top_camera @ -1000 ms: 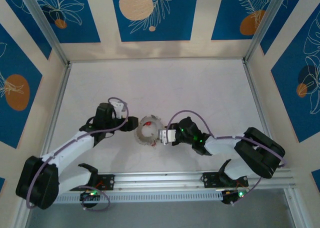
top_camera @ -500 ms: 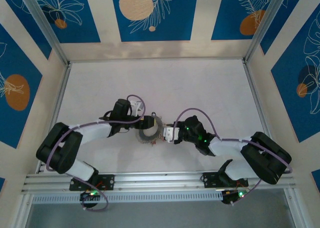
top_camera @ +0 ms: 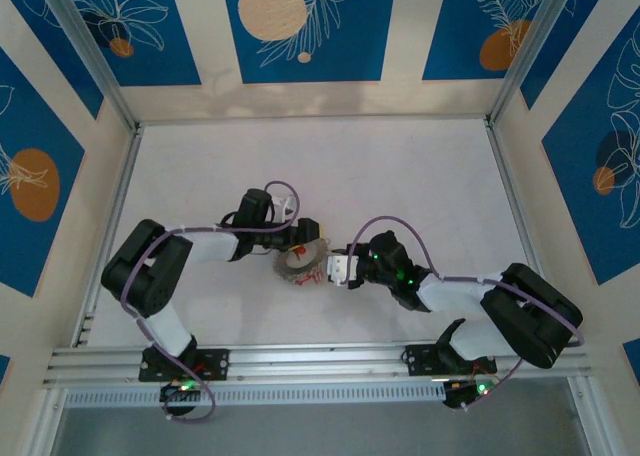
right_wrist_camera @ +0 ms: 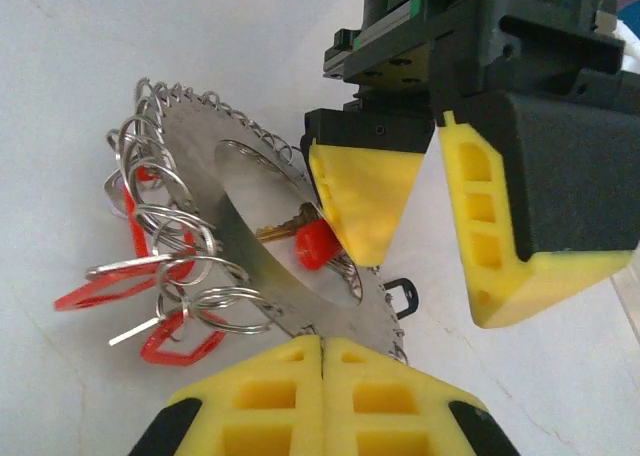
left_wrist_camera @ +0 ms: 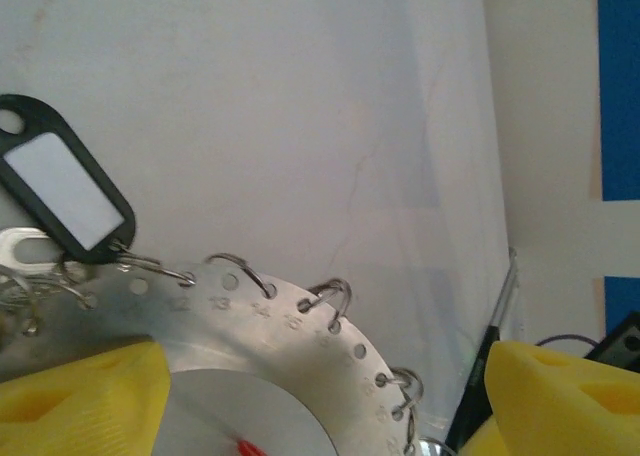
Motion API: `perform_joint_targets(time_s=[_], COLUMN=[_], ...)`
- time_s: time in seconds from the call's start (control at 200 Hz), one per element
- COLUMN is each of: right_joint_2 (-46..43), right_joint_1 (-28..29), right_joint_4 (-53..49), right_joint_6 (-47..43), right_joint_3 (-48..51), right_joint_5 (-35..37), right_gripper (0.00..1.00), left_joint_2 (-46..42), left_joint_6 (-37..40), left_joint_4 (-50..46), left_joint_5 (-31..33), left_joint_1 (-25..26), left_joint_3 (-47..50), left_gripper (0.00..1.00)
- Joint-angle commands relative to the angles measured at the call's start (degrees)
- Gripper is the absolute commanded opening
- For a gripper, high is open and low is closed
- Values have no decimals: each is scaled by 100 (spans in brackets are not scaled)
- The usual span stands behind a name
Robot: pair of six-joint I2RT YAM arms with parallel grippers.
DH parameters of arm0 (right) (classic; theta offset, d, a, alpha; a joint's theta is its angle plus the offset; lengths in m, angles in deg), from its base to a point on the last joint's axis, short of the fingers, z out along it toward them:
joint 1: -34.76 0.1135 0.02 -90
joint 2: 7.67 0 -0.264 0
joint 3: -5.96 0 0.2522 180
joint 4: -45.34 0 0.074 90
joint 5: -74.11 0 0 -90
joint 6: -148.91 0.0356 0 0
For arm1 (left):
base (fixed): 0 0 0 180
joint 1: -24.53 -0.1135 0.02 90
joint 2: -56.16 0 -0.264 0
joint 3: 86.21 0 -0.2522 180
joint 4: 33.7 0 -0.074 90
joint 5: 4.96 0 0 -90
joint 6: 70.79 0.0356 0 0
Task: Put the keys on the keyring
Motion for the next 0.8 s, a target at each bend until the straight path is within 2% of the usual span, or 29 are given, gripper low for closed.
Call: perform_joint_targets(time_s=[0.0,0.2,0.795], right_joint_2=[76,145,186], right_joint_1=[-39,-62,-49], right_joint_4=[220,255,324], right_joint_6=[30,-36,-5], right_joint_3=[-96,-83,-87], right_joint_5=[-165,-106,-138], right_gripper=[0,0,0], left_joint_2=[-180,-263,61], left_joint_6=[-144,29,-805], left_joint_4=[-141,-1403,-389], left_joint_5=[-399,-428,-1212], left_joint_1=[33,19,188], left_joint_3=[56,-109,-279], left_gripper=[82,81,70])
